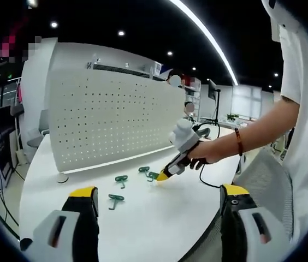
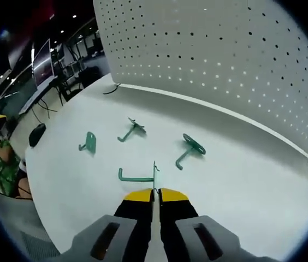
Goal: Insert the hook assembly into the mounting plate slot until the hook locks in place.
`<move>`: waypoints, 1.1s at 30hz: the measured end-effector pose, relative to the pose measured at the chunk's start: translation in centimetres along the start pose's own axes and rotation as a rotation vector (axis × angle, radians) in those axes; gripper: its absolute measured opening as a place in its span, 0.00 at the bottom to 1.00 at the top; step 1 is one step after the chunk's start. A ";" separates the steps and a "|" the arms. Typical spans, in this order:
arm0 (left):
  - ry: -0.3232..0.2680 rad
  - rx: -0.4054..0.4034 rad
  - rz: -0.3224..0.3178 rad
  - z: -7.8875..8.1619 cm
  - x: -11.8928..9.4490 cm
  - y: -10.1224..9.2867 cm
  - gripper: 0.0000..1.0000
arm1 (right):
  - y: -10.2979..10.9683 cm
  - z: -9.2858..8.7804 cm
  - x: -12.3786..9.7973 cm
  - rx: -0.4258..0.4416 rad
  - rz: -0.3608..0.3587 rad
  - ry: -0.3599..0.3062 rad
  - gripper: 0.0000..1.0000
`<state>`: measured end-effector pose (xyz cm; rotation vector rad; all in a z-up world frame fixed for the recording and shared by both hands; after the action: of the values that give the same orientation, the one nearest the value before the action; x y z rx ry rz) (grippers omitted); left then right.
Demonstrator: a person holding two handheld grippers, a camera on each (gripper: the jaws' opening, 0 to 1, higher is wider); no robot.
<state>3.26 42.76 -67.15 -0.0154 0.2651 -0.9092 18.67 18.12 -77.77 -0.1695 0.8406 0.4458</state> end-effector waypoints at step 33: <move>-0.056 -0.065 0.041 1.9 0.0 -2.4 0.93 | 0.8 0.2 -5.2 0.041 0.008 -0.180 0.02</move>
<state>1.84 41.07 -65.03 -0.0946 0.2420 -0.8581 15.44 17.25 -73.71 -0.0868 0.6731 0.4442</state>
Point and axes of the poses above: the point that each gripper's makers call its tool centre point, and the gripper's own axes: x roughly forward along the fingers, y roughly to its left, z roughly out of its top, the point moved 8 cm from there along -x, roughly backward along the fingers, and after that the axes turned 6 degrees about -z, right-handed, at the moved point
